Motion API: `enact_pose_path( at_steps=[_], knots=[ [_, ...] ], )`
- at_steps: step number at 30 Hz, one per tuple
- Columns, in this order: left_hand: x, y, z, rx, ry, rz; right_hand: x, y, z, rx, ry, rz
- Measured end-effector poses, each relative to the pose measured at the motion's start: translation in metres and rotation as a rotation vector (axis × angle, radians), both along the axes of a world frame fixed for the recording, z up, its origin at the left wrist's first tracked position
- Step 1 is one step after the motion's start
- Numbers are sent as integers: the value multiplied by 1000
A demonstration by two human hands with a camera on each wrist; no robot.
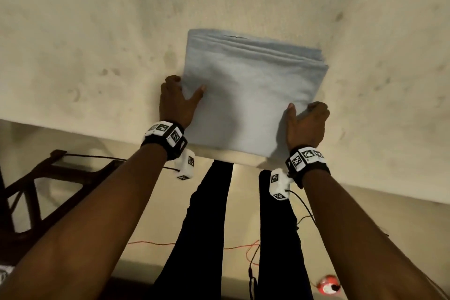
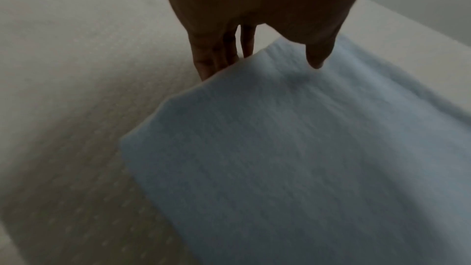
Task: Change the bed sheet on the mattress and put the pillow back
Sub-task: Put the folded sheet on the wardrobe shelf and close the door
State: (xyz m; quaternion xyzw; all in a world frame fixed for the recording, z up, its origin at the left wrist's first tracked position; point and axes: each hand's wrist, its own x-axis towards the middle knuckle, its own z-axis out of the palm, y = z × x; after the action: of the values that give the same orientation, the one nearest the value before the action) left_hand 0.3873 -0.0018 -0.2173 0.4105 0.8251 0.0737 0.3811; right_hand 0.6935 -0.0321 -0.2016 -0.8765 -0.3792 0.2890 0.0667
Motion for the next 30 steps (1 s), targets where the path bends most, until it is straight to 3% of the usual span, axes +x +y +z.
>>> enact_pose_path(
  at_steps=[3, 6, 14, 30],
  knots=[
    [0, 14, 2, -58, -71, 120, 1, 12, 5, -78, 126, -155],
    [6, 19, 9, -138, -161, 113, 10, 17, 9, -87, 296, -274],
    [33, 24, 68, -34, -212, 81, 21, 16, 56, 131, 546, -237],
    [121, 59, 326, 225, -373, -108, 92, -11, 293, 490, 515, -404]
  ],
)
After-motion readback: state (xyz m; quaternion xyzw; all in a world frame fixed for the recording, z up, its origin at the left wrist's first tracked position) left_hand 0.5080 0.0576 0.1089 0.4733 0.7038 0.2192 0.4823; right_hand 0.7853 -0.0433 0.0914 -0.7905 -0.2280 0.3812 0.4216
